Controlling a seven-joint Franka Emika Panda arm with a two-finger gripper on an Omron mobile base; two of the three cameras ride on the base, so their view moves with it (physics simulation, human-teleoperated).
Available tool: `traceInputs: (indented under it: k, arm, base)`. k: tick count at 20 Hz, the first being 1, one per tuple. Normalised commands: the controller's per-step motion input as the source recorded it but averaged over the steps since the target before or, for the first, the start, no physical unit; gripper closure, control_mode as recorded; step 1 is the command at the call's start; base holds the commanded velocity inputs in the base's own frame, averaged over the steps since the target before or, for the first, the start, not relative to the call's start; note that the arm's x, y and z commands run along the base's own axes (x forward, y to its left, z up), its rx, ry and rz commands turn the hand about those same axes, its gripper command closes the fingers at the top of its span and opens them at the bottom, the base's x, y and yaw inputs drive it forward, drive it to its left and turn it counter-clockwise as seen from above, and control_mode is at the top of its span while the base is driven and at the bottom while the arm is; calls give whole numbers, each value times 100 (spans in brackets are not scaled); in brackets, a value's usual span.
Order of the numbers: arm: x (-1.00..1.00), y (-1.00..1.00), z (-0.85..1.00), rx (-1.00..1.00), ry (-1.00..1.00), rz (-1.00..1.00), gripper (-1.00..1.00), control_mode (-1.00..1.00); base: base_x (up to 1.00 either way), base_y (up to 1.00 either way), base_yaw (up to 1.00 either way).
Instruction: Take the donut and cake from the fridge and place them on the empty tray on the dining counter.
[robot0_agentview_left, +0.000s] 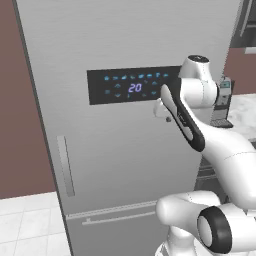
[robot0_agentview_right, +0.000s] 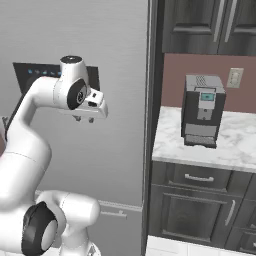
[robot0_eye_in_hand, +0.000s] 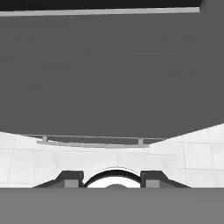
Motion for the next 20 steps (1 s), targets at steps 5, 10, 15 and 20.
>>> traceInputs:
  k: [5,10,15,20]
  arm:
    - [-57,0,0,0,-10,0,-100,-100]
    - [-100,0,12,0,-30,-1,-100,-100]
    - [-81,0,23,0,-16,-7,-100,-100]
    - [-71,0,41,0,-5,-7,-100,-100]
  base:
    - [0,0,0]
    - [0,0,0]
    - [0,0,0]
    - [0,0,0]
